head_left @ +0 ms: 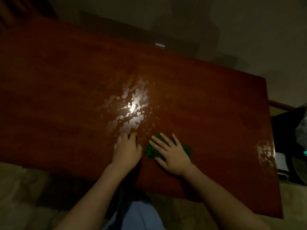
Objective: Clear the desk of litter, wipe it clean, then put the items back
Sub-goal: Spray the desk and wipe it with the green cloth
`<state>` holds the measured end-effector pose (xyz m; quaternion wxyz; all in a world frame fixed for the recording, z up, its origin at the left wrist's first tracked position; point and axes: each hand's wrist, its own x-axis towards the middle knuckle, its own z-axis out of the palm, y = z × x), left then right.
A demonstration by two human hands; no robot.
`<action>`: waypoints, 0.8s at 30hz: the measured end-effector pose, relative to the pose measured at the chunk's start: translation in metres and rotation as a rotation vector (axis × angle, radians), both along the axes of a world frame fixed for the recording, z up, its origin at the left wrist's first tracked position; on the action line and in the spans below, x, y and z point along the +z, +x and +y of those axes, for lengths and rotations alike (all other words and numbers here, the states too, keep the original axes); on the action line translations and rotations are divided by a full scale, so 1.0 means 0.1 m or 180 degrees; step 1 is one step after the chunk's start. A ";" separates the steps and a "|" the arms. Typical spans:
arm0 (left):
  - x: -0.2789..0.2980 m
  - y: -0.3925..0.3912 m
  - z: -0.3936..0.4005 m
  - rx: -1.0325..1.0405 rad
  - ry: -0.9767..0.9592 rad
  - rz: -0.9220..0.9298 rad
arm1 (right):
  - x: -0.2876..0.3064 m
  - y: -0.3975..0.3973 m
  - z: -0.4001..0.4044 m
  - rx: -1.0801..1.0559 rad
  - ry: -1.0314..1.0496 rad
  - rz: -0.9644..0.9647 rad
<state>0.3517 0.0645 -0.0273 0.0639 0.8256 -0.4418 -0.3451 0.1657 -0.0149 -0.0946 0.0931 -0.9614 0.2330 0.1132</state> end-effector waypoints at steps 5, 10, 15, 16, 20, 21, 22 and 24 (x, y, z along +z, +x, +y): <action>-0.03 0.05 -0.66 -0.0046 -0.0019 0.0015 | 0.00 0.18 -0.97 -0.0161 0.0033 0.0035; -0.02 0.15 -1.38 -0.0072 -0.0136 0.0009 | 0.01 0.31 -1.66 -0.0294 0.0001 -0.0006; -0.09 0.31 -1.88 0.0125 -0.0313 -0.0088 | -0.01 0.47 -2.28 -0.0386 -0.0087 -0.0010; -0.12 0.34 -1.94 0.0129 -0.0333 -0.0147 | 0.00 0.51 -2.43 -0.0451 -0.0087 -0.0011; -0.20 0.44 -2.09 0.0082 -0.0263 -0.0360 | 0.00 0.74 -3.09 -0.0642 -0.0154 0.0038; -0.21 0.45 -2.10 0.0065 -0.0230 -0.0405 | -0.01 0.80 -3.26 -0.0695 -0.0171 0.0037; -0.21 0.45 -2.11 0.0046 -0.0205 -0.0438 | -0.01 0.87 -3.42 -0.0763 -0.0184 0.0025; -0.23 0.44 -2.14 -0.0002 -0.0180 -0.0516 | -0.02 1.02 -3.67 -0.0882 -0.0255 -0.0023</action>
